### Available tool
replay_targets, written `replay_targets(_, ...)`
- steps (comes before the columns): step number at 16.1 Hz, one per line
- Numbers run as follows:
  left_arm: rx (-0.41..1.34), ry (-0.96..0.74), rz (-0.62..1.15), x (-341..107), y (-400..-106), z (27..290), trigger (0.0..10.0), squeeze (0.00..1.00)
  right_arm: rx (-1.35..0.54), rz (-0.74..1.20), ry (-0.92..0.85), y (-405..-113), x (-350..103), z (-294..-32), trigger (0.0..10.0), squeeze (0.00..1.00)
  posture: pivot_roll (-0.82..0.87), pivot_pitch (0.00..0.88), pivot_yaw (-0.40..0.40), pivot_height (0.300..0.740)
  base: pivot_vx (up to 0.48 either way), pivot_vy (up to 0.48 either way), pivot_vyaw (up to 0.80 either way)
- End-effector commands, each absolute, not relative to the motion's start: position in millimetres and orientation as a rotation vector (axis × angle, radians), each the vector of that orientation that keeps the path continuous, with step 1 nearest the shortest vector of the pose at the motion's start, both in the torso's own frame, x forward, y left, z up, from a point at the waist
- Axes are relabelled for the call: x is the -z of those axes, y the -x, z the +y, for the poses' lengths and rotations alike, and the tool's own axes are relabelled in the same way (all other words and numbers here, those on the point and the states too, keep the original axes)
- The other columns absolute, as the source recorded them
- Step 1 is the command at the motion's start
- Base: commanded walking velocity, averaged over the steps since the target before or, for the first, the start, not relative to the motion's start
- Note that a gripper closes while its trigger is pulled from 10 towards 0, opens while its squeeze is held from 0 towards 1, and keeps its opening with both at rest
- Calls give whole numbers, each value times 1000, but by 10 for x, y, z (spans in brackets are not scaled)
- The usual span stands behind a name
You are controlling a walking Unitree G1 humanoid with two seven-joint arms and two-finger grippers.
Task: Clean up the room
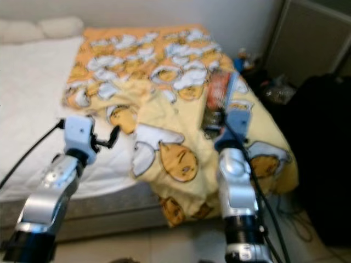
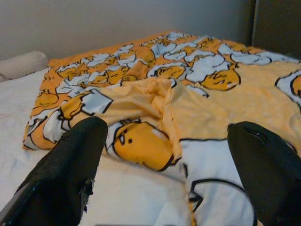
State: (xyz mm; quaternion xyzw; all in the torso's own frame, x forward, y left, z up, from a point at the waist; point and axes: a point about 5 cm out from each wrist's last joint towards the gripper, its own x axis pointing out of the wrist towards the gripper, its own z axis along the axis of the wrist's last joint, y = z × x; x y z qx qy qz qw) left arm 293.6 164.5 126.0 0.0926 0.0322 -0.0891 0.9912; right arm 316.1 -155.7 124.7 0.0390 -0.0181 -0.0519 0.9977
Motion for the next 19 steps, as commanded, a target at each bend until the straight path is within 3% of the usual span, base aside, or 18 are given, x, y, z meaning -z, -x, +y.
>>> replay_targets(1, 160, -207, 75, -1262, -2945, 1716, 10000, 0, 88, -86, -98, -3201, -1381, -1515, 10000, 0, -48, 0, 36, 740, 0, 458, 0)
replay_targets(3, 160, -209, 78, -1258, -2946, 1720, 10000, 0, 100, -73, -107, -3204, -1362, -1536, 10000, 0, -48, 0, 36, 740, 0, 456, 0)
replay_targets(12, 155, -227, 87, -1245, -2950, 1744, 10000, 0, 111, -56, -109, -3206, -1340, -1549, 10000, 0, -43, 0, 37, 740, 0, 458, -741)
replay_targets(19, 155, -245, 84, -1304, -3015, 1783, 10000, 0, 127, -30, -140, -3260, -1308, -1505, 10000, 0, -14, 0, 39, 740, 0, 461, 0)
